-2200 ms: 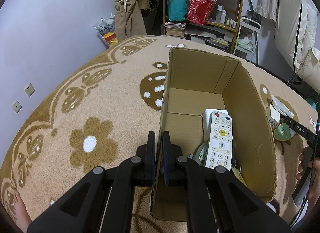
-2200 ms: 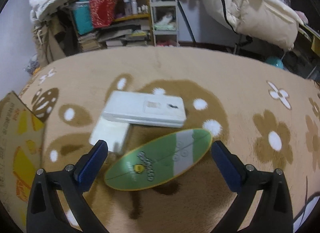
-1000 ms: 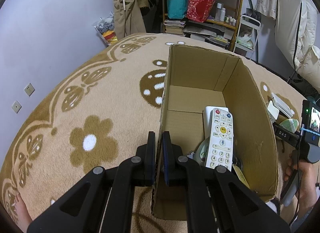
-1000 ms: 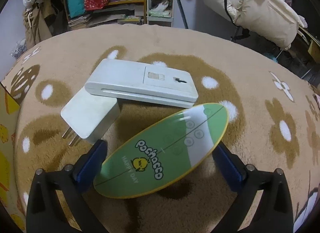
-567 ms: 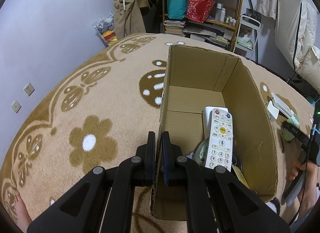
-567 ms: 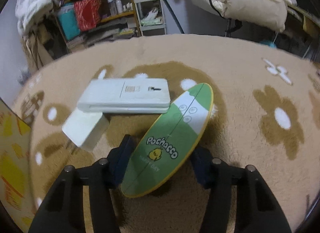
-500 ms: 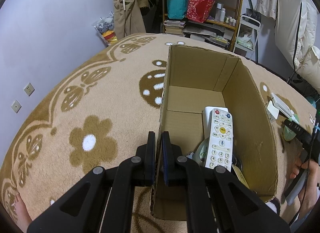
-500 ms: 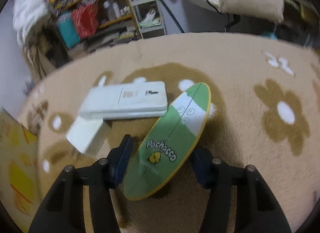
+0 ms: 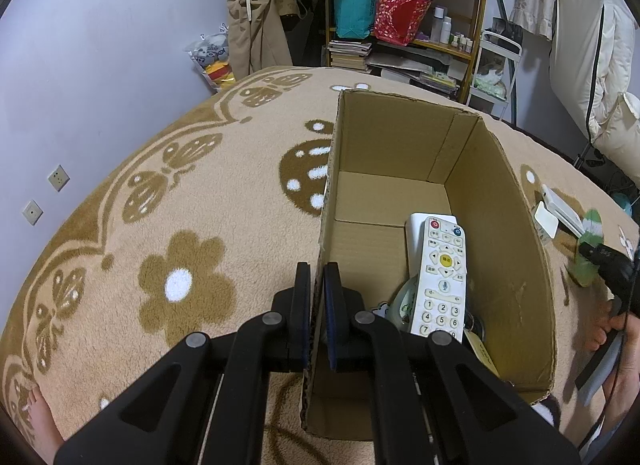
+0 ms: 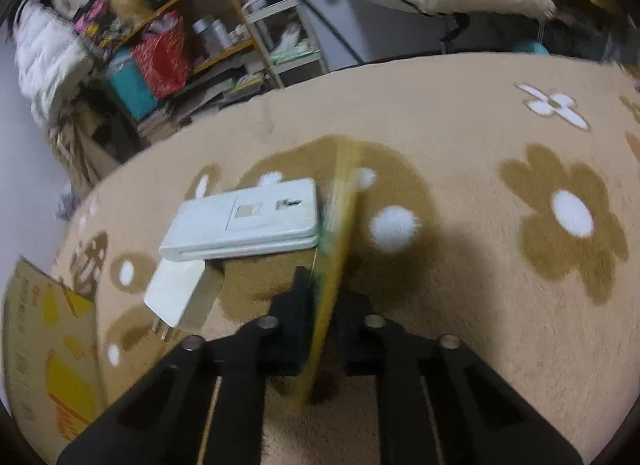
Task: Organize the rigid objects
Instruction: 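Close the right gripper on the edge of the green card, then lift the green card with the right gripper and carry it over the box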
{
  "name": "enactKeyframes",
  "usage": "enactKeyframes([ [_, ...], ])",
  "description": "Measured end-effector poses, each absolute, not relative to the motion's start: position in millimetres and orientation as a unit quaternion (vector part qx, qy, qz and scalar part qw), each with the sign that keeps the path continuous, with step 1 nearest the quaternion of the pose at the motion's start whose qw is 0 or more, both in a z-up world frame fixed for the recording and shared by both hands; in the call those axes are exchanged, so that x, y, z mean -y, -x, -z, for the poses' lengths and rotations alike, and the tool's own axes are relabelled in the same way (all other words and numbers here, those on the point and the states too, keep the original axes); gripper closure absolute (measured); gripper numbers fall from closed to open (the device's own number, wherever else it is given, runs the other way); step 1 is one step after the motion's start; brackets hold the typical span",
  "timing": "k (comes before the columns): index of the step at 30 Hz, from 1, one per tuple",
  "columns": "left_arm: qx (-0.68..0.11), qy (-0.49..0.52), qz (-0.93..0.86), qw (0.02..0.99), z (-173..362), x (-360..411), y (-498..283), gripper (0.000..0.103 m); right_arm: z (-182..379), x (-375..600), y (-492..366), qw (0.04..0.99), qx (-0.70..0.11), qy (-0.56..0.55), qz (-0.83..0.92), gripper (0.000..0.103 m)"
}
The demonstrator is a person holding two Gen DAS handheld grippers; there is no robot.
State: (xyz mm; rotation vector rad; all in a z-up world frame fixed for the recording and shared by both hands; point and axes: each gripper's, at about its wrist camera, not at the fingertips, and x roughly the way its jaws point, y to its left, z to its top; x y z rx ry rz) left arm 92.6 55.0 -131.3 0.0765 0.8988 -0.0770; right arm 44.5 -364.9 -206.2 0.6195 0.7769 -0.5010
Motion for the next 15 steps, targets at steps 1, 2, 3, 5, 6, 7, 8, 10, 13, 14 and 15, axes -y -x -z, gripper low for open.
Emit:
enactKeyframes([
  [1, -0.434, -0.037, 0.037, 0.899, 131.4, -55.1, -92.6, 0.097, 204.0, 366.0, -42.9, 0.848, -0.368, -0.293, 0.245, 0.094],
  [2, -0.434, -0.037, 0.037, 0.899, 131.3, -55.1, -92.7, 0.097, 204.0, 366.0, -42.9, 0.848, -0.368, -0.293, 0.245, 0.094],
  [3, -0.434, -0.037, 0.037, 0.899, 131.4, -55.2, -92.6, 0.097, 200.3, 366.7, -39.5, 0.848, -0.366, -0.289, 0.253, 0.094],
  [5, -0.434, -0.037, 0.037, 0.899, 131.3, -55.0, -92.6, 0.097, 190.5, 370.2, -33.9, 0.852, -0.355, -0.285, 0.258, 0.094],
  [6, -0.434, -0.037, 0.037, 0.899, 131.3, -55.1, -92.7, 0.097, 190.5, 370.2, -33.9, 0.852, -0.355, -0.285, 0.258, 0.094],
  [7, -0.434, -0.037, 0.037, 0.899, 131.3, -55.1, -92.8, 0.097, 187.9, 372.5, -33.8, 0.852, -0.353, -0.287, 0.258, 0.094],
  [8, -0.434, -0.037, 0.037, 0.899, 131.3, -55.2, -92.7, 0.097, 185.3, 373.6, -33.1, 0.854, -0.349, -0.290, 0.256, 0.094],
  [10, -0.434, -0.037, 0.037, 0.899, 131.3, -55.2, -92.8, 0.097, 179.8, 374.3, -33.1, 0.858, -0.341, -0.291, 0.250, 0.094],
  [13, -0.434, -0.037, 0.037, 0.899, 131.3, -55.3, -92.7, 0.097, 178.1, 370.7, -33.5, 0.863, -0.339, -0.286, 0.241, 0.094],
  [14, -0.434, -0.037, 0.037, 0.899, 131.3, -55.3, -92.7, 0.097, 177.8, 368.5, -35.3, 0.865, -0.341, -0.282, 0.238, 0.094],
  [15, -0.434, -0.037, 0.037, 0.899, 131.3, -55.3, -92.8, 0.097, 176.1, 365.0, -37.5, 0.868, -0.342, -0.276, 0.230, 0.094],
])
